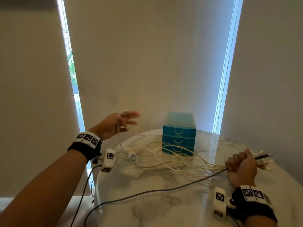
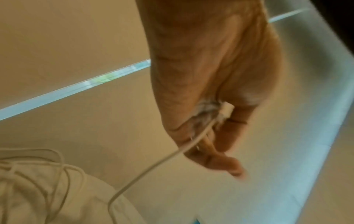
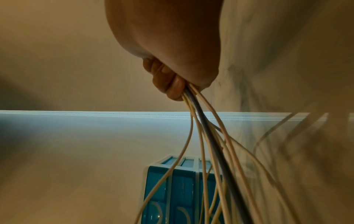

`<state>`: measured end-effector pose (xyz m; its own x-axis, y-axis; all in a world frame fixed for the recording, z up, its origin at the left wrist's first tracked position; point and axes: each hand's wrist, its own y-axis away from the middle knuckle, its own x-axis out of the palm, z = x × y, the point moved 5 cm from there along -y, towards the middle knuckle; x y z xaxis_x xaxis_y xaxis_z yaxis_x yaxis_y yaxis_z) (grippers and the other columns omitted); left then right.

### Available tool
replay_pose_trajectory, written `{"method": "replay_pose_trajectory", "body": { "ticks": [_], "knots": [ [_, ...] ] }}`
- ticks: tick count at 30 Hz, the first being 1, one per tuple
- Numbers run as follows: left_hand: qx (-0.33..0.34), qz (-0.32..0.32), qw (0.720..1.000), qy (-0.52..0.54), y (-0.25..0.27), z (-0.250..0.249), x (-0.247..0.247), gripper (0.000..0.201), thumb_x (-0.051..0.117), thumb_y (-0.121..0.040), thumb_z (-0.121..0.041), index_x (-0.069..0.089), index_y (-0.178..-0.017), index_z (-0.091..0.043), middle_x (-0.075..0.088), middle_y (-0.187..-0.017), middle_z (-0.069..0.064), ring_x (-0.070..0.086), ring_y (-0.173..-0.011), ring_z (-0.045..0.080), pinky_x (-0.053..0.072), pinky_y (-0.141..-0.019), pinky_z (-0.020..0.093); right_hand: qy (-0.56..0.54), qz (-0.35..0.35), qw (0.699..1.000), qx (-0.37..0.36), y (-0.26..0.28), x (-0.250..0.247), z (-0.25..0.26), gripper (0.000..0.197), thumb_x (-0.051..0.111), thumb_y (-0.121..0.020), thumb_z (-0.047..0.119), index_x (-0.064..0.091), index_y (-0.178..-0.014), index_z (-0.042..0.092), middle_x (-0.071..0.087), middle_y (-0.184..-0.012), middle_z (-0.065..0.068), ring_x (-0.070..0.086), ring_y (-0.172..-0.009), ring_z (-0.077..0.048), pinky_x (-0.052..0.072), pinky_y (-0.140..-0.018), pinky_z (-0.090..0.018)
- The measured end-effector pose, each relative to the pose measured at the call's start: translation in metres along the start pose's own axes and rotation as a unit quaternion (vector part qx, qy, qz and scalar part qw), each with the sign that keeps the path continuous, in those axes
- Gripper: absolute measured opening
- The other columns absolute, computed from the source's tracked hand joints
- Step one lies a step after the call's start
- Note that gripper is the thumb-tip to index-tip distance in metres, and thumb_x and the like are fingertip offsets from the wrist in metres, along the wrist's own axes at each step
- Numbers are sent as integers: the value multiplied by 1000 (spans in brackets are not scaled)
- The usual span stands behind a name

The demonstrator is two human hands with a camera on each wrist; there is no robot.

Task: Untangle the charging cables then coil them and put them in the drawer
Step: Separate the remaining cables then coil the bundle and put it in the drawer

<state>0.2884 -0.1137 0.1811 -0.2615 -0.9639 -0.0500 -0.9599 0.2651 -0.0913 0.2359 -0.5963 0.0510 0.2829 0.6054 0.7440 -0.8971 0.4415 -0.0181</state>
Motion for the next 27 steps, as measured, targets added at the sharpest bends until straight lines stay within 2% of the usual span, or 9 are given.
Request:
{"method": "replay_pose_trajectory", "body": {
  "ticks": [3, 8, 10, 13, 15, 18, 21, 24, 27],
  "knots": [
    [-54, -313, 947, -39, -3, 38, -71, 40, 43, -110, -6, 50, -149, -1, 54, -150, 22, 60, -112, 28, 52, -83, 42, -9, -3, 1000, 5, -1, -5, -2, 64, 39, -113, 40, 26, -51, 25, 20, -45, 7, 16, -39, -12, 19, -37, -24],
    [-214, -339, 895, -194, 14, 122, -139, 105, 45, -82, -97, 57, -145, -14, 60, -141, 9, 64, -114, 33, 51, -84, 37, 6, 2, 1000, -6, -5, -1, -2, 58, 41, -112, 39, 24, -57, 27, 20, -46, 7, 17, -39, -13, 19, -39, -23],
    [-158, -420, 865, -224, 29, 126, -167, 89, 60, -87, -81, 51, -149, -17, 48, -158, 18, 51, -140, 45, 42, -115, 49, 3, -6, 1000, -13, -5, -5, 4, 58, 40, -111, 39, 24, -57, 26, 20, -46, 7, 17, -39, -13, 18, -40, -24],
    [-176, -416, 854, -260, 58, 114, -172, 77, 40, -101, -73, 63, -145, -14, 41, -165, 22, 44, -147, 46, 29, -125, 48, -9, -15, 1000, -13, -9, -14, 9, 60, 39, -111, 40, 26, -54, 25, 20, -46, 7, 17, -40, -13, 19, -39, -24],
    [-225, -373, 861, -264, 74, 115, -166, 98, 19, -103, -80, 68, -141, -4, 56, -156, 20, 53, -139, 42, 34, -120, 47, -2, -21, 1000, -12, -10, -17, 6, 59, 39, -110, 40, 25, -55, 25, 20, -46, 7, 17, -41, -14, 19, -39, -24],
    [-338, -293, 846, -290, 91, 141, -149, 90, 39, -104, -73, 50, -153, 2, 79, -84, 21, 72, -78, 34, 55, -76, 37, 4, -9, 1000, -13, -8, -10, 2, 60, 40, -110, 39, 24, -54, 25, 19, -46, 7, 17, -39, -13, 19, -38, -24],
    [-414, -220, 756, -456, 91, 158, -144, 80, 60, -97, -70, 54, -151, -10, 83, -94, 10, 79, -87, 28, 62, -87, 40, 10, 16, 1000, -13, -2, 2, 1, 64, 39, -111, 39, 24, -51, 24, 18, -44, 7, 16, -38, -13, 19, -38, -25],
    [-327, -213, 643, -659, 70, 121, -129, 53, 60, -86, -55, 70, -127, -22, 76, -115, -2, 74, -106, 21, 57, -97, 35, 10, 34, 999, -11, 3, 11, 2, 65, 41, -111, 39, 24, -49, 24, 18, -44, 7, 16, -39, -13, 21, -37, -25],
    [-145, -243, 646, -709, 41, 62, -71, 30, 55, -96, -42, 68, -116, -23, 72, -121, 5, 71, -111, 29, 51, -90, 34, 13, 58, 998, -7, 8, 23, 1, 61, 52, -103, 40, 25, -50, 25, 18, -45, 7, 16, -39, -12, 21, -38, -26]
  ]
}}
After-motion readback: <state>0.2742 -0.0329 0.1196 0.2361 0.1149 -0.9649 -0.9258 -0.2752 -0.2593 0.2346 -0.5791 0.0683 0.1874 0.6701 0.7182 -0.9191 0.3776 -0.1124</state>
